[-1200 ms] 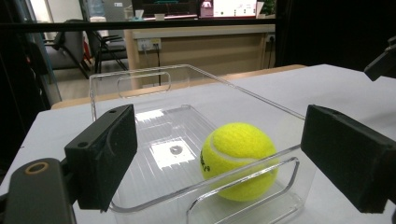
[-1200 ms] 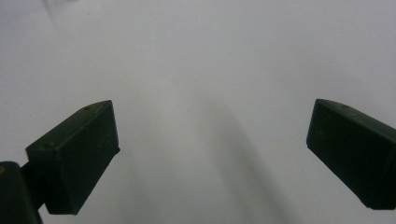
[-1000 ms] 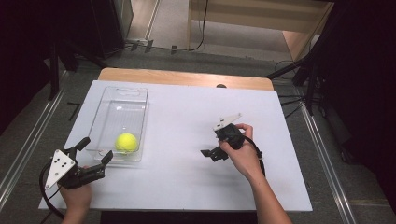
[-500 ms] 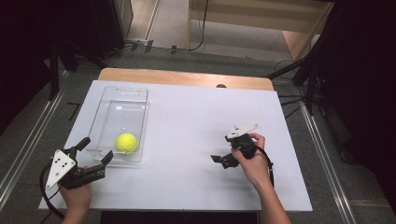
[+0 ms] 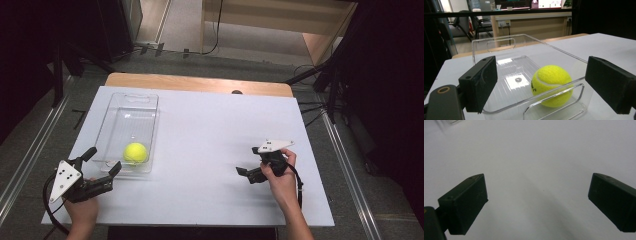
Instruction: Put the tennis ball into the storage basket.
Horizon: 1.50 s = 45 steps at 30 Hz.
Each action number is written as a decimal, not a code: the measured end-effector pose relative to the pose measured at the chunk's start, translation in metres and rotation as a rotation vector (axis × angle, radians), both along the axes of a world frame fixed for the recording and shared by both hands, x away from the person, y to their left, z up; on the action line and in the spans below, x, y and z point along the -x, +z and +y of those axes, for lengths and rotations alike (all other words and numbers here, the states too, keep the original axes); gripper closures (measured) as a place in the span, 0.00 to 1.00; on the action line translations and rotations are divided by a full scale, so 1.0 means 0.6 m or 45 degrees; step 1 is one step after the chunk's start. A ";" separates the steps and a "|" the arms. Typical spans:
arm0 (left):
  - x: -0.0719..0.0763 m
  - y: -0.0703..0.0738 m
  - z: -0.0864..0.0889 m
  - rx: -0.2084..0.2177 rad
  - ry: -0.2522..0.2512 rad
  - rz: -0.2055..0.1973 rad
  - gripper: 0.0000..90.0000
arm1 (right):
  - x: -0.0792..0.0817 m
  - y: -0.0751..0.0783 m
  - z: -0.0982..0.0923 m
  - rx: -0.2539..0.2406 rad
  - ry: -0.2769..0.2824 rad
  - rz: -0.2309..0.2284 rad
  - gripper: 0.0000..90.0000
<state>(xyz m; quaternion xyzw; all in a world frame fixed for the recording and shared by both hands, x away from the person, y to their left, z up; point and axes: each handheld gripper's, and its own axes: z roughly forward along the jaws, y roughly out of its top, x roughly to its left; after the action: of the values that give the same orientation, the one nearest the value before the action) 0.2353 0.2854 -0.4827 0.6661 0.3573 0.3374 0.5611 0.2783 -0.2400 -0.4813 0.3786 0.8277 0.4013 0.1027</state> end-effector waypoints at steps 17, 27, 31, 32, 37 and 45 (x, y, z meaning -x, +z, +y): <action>0.000 0.000 -0.001 0.001 -0.001 -0.002 0.13 | 0.033 -0.014 -0.062 -0.084 -0.105 -0.082 0.02; 0.000 0.000 0.000 0.000 0.000 0.001 0.13 | 0.053 -0.025 -0.101 -0.114 -0.178 -0.116 0.02; 0.000 0.000 0.001 0.004 -0.002 0.000 0.13 | 0.061 -0.030 -0.116 -0.125 -0.207 -0.126 0.02; 0.000 0.000 0.001 0.005 -0.003 -0.001 0.13 | 0.063 -0.031 -0.119 -0.133 -0.217 -0.126 0.02; 0.000 0.000 0.001 0.004 -0.003 -0.001 0.13 | 0.071 -0.032 -0.132 -0.151 -0.241 -0.151 0.02; 0.000 0.000 0.002 0.008 -0.002 0.000 0.13 | 0.086 -0.034 -0.152 -0.220 -0.271 -0.218 0.02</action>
<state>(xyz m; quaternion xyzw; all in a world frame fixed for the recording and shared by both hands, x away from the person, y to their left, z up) 0.2352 0.2864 -0.4826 0.6645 0.3577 0.3359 0.5636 0.2265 -0.3314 -0.5014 0.4361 0.7336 0.4886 0.1816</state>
